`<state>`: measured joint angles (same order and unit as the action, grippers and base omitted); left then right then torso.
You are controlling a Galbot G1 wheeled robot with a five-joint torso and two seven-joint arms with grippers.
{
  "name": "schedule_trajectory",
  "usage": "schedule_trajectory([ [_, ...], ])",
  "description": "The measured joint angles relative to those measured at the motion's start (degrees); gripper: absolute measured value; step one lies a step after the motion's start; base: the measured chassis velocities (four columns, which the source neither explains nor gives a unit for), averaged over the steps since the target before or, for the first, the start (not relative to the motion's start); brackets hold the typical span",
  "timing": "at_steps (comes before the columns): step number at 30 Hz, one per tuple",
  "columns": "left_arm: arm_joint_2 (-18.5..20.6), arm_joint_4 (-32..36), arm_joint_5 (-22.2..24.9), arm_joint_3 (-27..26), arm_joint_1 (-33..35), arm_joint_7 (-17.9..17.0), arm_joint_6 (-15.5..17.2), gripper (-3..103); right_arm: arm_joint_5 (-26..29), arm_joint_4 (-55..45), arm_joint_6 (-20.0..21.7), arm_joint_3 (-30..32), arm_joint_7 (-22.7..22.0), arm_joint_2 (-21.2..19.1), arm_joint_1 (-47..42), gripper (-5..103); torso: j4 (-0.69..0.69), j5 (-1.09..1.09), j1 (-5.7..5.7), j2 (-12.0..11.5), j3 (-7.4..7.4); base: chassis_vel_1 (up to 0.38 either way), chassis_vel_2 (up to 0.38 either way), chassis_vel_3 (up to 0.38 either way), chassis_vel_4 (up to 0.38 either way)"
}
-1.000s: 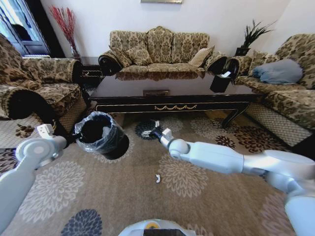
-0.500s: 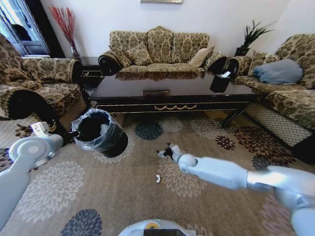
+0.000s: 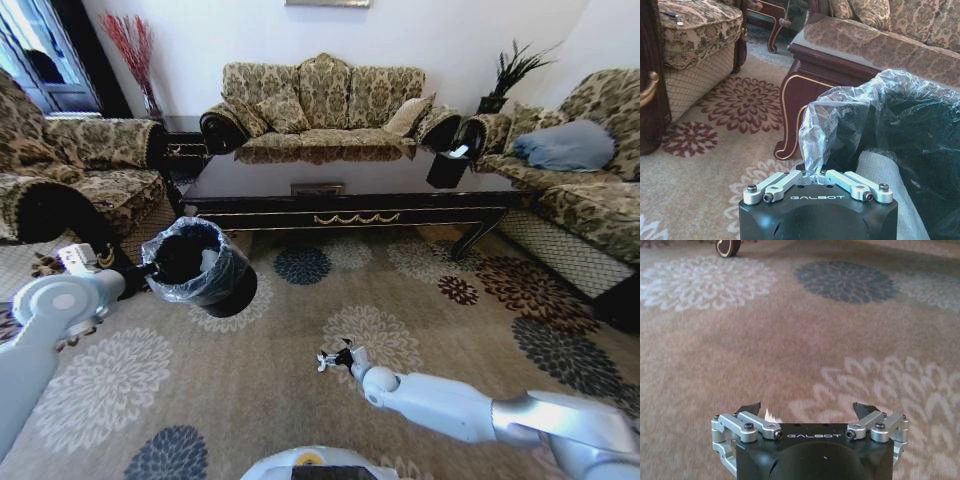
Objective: Move to the front of the table and pick up the trash from the floor, then place it into the trash bin.
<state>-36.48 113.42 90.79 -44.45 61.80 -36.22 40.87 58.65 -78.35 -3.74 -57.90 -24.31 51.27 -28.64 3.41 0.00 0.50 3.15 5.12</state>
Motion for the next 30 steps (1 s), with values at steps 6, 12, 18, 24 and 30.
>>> schedule_trajectory([
  [6,-0.5,0.2,0.1,0.5,0.1,0.0,0.0,3,-0.5,3.1,-0.5,-0.4,0.9,1.6,-1.1,100,0.0,0.0,0.0,0.0,0.0,0.0,0.0,0.0,0.0],
  [12,-0.9,0.7,0.0,0.3,0.6,0.0,0.0,3,-0.1,4.4,-0.9,-2.1,1.0,3.0,-1.2,100,0.0,0.0,0.0,0.0,0.0,0.0,0.0,0.0,0.0],
  [18,-1.8,0.9,-0.4,0.2,0.9,0.0,0.0,3,0.7,5.2,-0.9,-3.1,0.9,4.1,-1.2,99,0.0,0.0,-0.01,0.0,0.0,0.0,0.0,0.0,0.0],
  [24,-2.2,0.9,-0.8,0.4,1.0,0.0,0.1,3,0.8,6.5,-0.9,-3.7,0.8,4.9,-0.9,96,-0.01,0.0,0.0,0.0,0.0,0.0,0.0,0.0,0.0],
  [30,-2.0,0.9,-0.8,0.6,0.8,0.0,0.1,3,0.8,7.1,-1.0,-4.1,0.9,5.0,-0.8,83,-0.01,0.0,0.0,0.0,0.0,0.0,0.0,0.0,0.0],
])
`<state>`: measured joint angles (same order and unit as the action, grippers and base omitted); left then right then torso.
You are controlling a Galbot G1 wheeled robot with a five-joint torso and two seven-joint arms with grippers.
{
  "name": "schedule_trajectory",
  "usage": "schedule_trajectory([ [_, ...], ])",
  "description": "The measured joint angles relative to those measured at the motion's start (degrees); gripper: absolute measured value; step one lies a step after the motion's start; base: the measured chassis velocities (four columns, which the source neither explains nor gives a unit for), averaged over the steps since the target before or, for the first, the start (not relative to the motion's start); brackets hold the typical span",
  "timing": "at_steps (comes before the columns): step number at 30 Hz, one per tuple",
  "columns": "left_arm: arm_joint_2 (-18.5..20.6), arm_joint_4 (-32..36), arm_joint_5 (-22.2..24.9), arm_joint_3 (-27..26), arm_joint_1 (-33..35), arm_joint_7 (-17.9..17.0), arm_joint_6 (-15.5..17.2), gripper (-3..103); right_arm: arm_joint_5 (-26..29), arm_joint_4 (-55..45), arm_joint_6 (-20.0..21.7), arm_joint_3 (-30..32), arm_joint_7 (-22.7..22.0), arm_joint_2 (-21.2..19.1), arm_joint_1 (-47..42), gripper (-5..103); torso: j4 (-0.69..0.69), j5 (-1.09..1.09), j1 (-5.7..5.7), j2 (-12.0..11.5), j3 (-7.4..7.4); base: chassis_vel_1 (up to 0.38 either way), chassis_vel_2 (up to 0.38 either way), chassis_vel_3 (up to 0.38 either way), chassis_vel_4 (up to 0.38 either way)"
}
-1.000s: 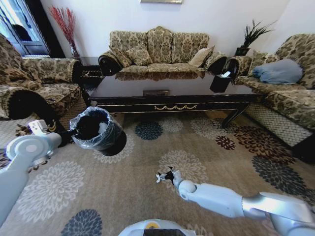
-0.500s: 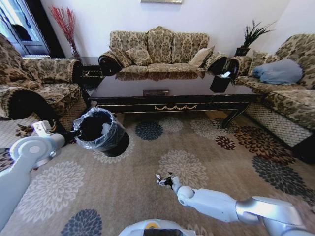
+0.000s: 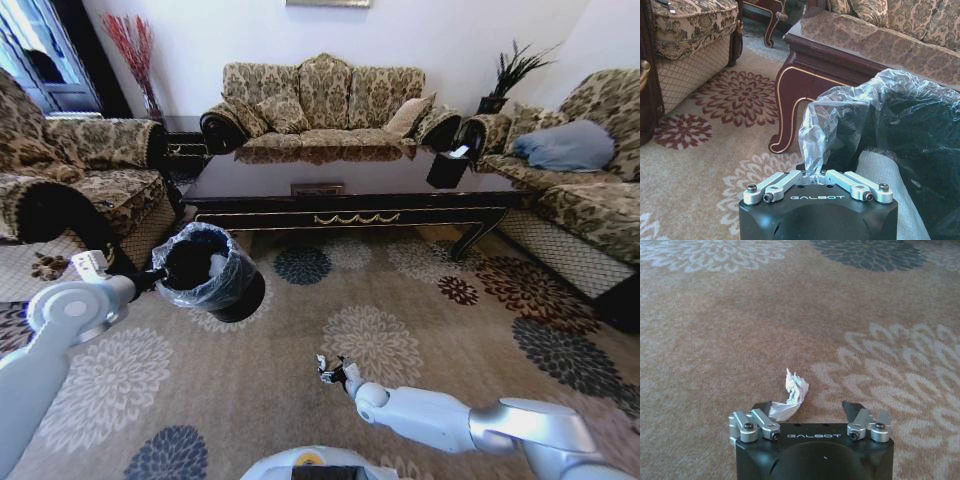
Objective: Move to the front of the table and pick up the trash from the floor, then place it into the trash bin.
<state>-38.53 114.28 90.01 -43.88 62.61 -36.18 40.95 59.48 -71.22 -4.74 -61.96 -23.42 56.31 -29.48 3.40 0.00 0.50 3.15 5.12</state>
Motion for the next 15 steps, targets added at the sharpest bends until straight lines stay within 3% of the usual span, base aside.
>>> schedule_trajectory([
  [3,0.0,0.3,0.1,0.2,-0.1,0.0,0.0,3,0.0,0.9,-0.2,-0.1,0.2,0.2,0.0,73,0.01,0.0,0.0,0.0,0.0,0.0,0.0,0.0,0.0],
  [15,-0.1,-0.2,-0.1,0.6,-0.4,0.1,0.1,3,-0.7,1.5,-0.5,-0.7,0.3,1.3,-0.4,71,0.0,0.0,0.0,0.0,0.0,0.0,0.0,0.0,0.0],
])
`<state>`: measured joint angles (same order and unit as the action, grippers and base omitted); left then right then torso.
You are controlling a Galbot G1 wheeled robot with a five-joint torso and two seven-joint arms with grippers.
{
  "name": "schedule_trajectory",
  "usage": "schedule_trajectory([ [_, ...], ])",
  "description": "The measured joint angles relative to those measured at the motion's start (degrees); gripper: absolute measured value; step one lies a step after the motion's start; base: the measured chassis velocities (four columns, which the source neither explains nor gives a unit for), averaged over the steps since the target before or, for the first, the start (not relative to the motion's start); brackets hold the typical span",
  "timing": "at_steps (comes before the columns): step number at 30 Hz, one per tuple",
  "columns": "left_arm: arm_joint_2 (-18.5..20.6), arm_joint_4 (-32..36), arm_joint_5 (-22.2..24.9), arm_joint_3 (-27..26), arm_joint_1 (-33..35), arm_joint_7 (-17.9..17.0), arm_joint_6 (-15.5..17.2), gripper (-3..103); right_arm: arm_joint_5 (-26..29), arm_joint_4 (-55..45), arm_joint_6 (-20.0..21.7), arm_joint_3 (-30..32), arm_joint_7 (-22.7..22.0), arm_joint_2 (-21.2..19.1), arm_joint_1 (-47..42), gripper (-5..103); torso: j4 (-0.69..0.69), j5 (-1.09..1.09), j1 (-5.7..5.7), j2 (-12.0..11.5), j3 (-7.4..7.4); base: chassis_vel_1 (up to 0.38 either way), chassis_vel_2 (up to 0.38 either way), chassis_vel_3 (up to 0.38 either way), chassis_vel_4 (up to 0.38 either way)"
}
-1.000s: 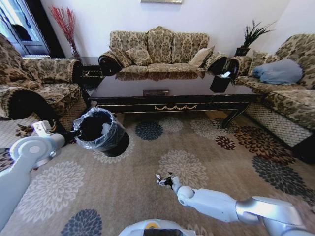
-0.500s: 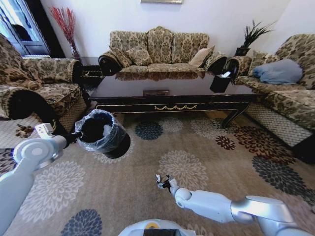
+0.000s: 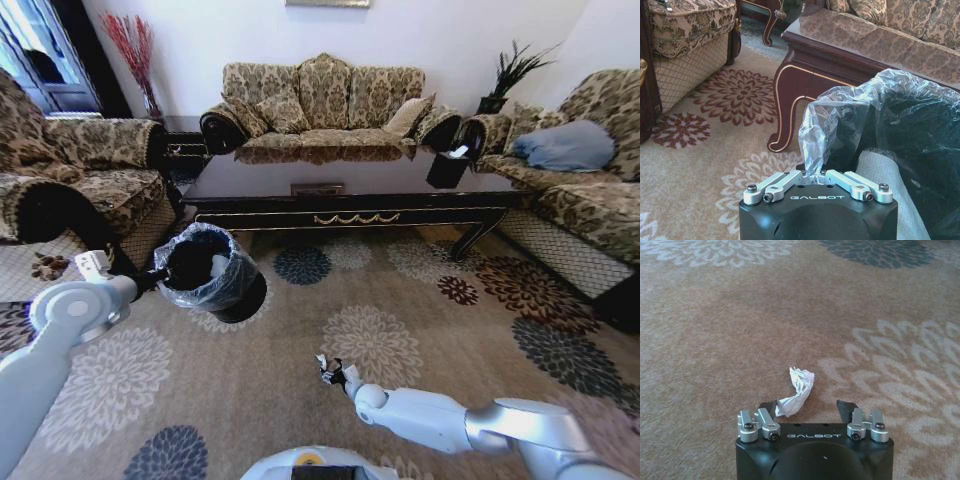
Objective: Move to the front of the table and pick up the trash from the floor, then place it into the trash bin.
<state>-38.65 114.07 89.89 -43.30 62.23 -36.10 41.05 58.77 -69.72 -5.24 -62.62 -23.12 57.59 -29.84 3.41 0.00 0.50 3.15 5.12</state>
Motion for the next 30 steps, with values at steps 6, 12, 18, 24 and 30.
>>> schedule_trajectory([
  [6,-0.1,-0.6,-0.6,0.4,0.0,0.3,0.0,3,-0.7,0.6,-0.4,-0.1,0.1,0.8,-0.2,48,0.0,0.0,0.0,0.0,0.0,0.0,0.0,0.0,0.0],
  [12,-0.1,-1.1,-1.0,0.5,0.0,0.5,0.0,3,-1.3,0.8,-0.9,-0.1,0.5,0.9,-0.3,25,0.0,0.0,0.0,0.0,0.0,0.0,0.0,0.0,0.0],
  [18,0.1,-1.2,-1.1,0.8,-0.2,0.5,0.0,3,-2.2,0.8,-1.4,-0.1,1.1,0.1,-0.1,9,0.0,0.0,0.0,0.0,0.0,0.0,0.0,0.0,0.0],
  [24,0.1,-1.2,-1.4,1.0,-0.1,0.5,0.0,3,-2.8,-1.2,-3.0,0.2,1.3,-1.1,0.7,1,0.0,0.0,0.0,0.0,0.0,0.0,0.0,0.0,0.0],
  [30,-0.5,-0.8,-1.7,1.9,0.2,0.6,0.0,3,-3.8,-6.4,-4.9,3.1,0.9,-2.9,3.9,0,0.0,0.01,0.0,0.0,0.0,0.0,0.0,0.0,0.0],
])
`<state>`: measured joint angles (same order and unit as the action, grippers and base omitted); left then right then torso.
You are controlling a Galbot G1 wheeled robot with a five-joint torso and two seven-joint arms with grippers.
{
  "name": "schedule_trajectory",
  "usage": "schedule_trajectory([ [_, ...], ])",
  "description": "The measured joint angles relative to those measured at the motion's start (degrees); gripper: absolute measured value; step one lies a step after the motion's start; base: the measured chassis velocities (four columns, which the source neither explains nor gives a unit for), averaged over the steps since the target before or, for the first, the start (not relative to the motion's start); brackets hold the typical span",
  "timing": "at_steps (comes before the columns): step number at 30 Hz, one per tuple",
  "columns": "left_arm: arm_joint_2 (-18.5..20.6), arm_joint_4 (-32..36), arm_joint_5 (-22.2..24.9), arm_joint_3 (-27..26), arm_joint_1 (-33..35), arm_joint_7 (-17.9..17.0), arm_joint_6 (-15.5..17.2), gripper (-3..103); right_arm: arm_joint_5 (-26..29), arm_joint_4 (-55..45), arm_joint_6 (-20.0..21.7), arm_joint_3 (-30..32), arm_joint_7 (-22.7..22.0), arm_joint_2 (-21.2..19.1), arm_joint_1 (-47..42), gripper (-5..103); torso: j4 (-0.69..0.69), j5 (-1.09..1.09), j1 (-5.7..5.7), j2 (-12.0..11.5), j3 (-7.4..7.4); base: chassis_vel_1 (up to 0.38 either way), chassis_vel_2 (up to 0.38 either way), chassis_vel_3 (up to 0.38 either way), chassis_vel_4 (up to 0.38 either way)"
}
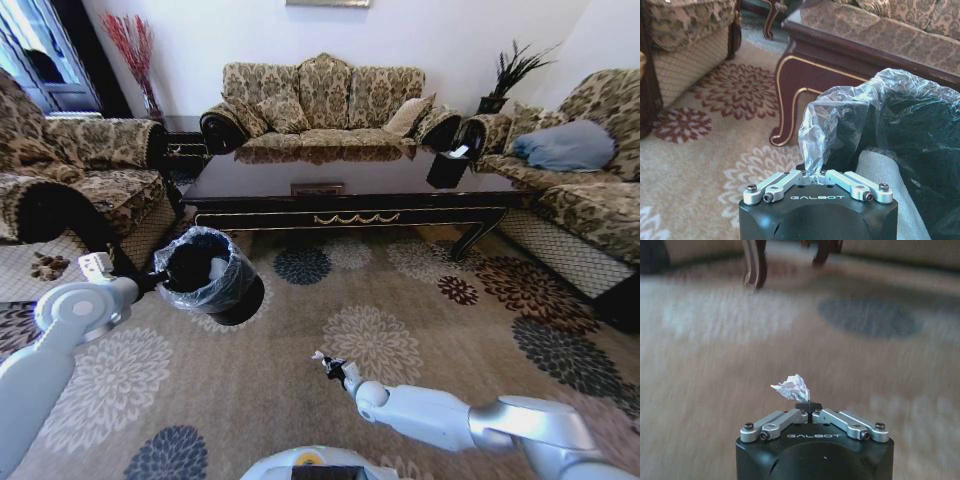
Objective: Move to the front of the table and pick up the trash from the floor, then place it into the trash bin.
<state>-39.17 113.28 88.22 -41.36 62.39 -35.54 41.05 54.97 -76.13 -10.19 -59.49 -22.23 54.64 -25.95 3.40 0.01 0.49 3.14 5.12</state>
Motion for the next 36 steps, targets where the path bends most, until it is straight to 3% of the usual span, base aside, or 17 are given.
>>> schedule_trajectory([
  [9,-1.8,2.1,-2.3,3.6,1.7,-0.1,0.1,3,0.4,-6.4,-2.1,5.0,1.7,-2.8,15.2,0,-0.01,-0.01,0.0,0.0,0.0,0.0,0.0,0.0,0.0],
  [16,-2.6,3.2,-2.3,7.0,1.7,-0.8,0.4,3,0.9,-8.4,-2.7,6.7,3.4,-1.5,21.8,0,0.01,-0.02,0.0,0.0,0.0,0.0,0.0,0.0,0.0],
  [25,-1.7,2.3,-1.7,8.8,0.6,-1.2,0.4,3,1.7,-10.0,-4.3,4.6,6.7,2.7,29.0,0,0.0,-0.01,0.0,0.0,0.0,0.0,0.0,0.0,0.0],
  [30,-1.3,0.3,-1.2,8.9,-0.9,-1.0,0.2,3,3.1,-11.0,-4.8,1.1,7.5,8.6,33.6,0,0.02,-0.03,0.0,0.0,0.0,0.0,0.0,0.0,0.0],
  [32,-1.4,-0.5,-1.1,8.4,-1.1,-1.0,0.2,3,3.6,-11.2,-4.8,-0.5,7.5,12.9,35.0,0,-0.03,-0.03,0.01,0.0,0.0,0.0,0.0,0.0,0.0],
  [36,-1.5,-1.5,-1.2,8.3,-1.9,-1.0,0.2,3,3.7,-11.5,-4.8,-1.8,7.5,15.3,35.6,0,-0.05,-0.04,0.0,0.0,0.0,0.0,0.0,0.0,0.0],
])
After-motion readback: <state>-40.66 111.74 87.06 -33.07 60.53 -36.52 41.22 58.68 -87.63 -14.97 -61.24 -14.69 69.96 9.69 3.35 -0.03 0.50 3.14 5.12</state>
